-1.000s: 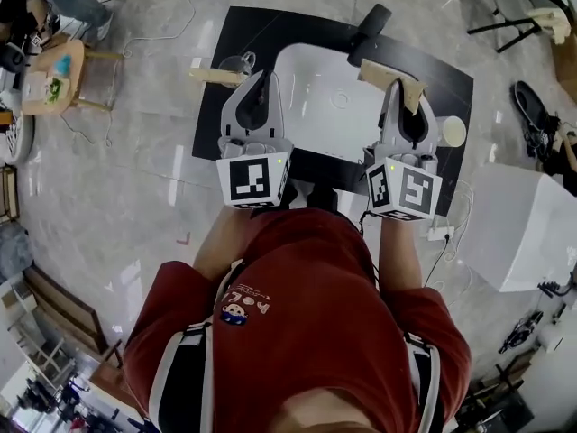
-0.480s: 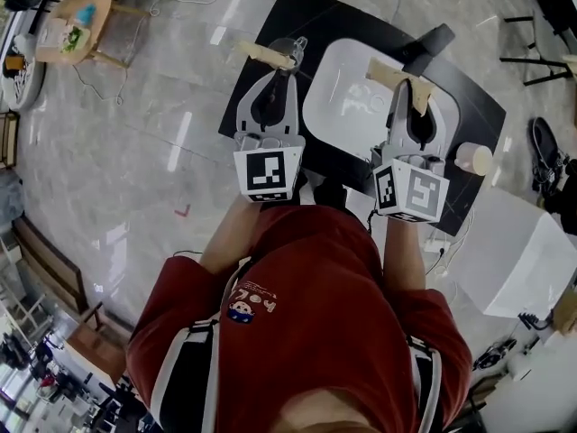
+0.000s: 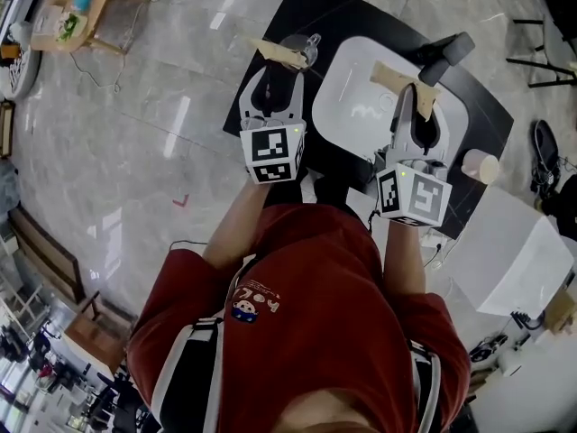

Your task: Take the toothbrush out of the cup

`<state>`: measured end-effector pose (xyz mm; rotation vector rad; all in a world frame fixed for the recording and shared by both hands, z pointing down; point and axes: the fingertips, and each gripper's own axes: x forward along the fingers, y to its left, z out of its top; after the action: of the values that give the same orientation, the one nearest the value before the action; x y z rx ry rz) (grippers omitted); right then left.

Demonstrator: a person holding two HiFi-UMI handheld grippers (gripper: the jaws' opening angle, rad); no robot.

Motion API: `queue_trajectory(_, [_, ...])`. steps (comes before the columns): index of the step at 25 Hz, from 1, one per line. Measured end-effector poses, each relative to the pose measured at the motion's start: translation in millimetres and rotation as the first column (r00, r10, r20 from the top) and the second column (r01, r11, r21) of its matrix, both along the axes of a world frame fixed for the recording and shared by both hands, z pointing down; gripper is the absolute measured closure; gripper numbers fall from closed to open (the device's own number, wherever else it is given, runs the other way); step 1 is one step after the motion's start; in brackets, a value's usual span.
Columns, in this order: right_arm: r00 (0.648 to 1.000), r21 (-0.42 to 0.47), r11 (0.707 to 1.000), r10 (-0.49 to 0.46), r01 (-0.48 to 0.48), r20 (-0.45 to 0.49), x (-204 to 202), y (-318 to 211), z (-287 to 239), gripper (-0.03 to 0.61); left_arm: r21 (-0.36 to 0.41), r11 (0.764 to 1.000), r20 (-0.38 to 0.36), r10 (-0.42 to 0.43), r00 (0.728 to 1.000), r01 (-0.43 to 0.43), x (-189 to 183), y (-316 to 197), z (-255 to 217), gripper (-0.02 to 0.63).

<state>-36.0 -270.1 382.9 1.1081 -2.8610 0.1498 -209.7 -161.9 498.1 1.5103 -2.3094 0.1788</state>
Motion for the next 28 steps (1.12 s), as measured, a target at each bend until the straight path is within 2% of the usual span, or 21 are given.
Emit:
queue_trajectory(3, [1.0, -0.01, 1.0, 0.004, -0.004, -0.012, -3.6, -2.5, 5.7, 0.515, -0.005, 1.0, -0.033, -0.023, 0.999, 0.023, -11.7, -4.6, 7.4, 0.419])
queue_trajectory(9, [1.0, -0.023, 1.0, 0.01, -0.011, -0.028, -9.1, -7.6, 14.8, 0.515, -0.013, 0.999, -0.033, -0.035, 0.999, 0.034, -28.3, -20.3, 12.8, 0.416])
queue_trajectory(14, [0.999, -0.03, 0.999, 0.014, -0.015, -0.032, -10.6, -10.6, 18.5, 0.515, -0.014, 0.997, -0.036, -0.08, 0.996, 0.079, -40.8, -24.3, 17.5, 0.417])
queue_trajectory(17, [0.999, -0.032, 0.999, 0.015, -0.016, -0.03, -10.1, -11.7, 20.1, 0.515, 0.003, 0.994, -0.021, -0.112, 0.993, 0.112, -47.2, -25.8, 13.9, 0.497])
queue_trajectory(20, [0.999, -0.034, 0.999, 0.02, -0.021, -0.026, -7.8, -12.9, 20.5, 0.515, -0.006, 0.994, -0.002, -0.11, 0.994, 0.11, -46.4, -27.8, 13.2, 0.547])
queue_trajectory(28, [0.999, -0.013, 0.999, 0.042, -0.042, 0.002, 7.2, -15.6, 9.5, 0.515, 0.062, 0.995, 0.068, -0.088, 0.994, 0.084, -34.6, -33.5, -16.4, 0.574])
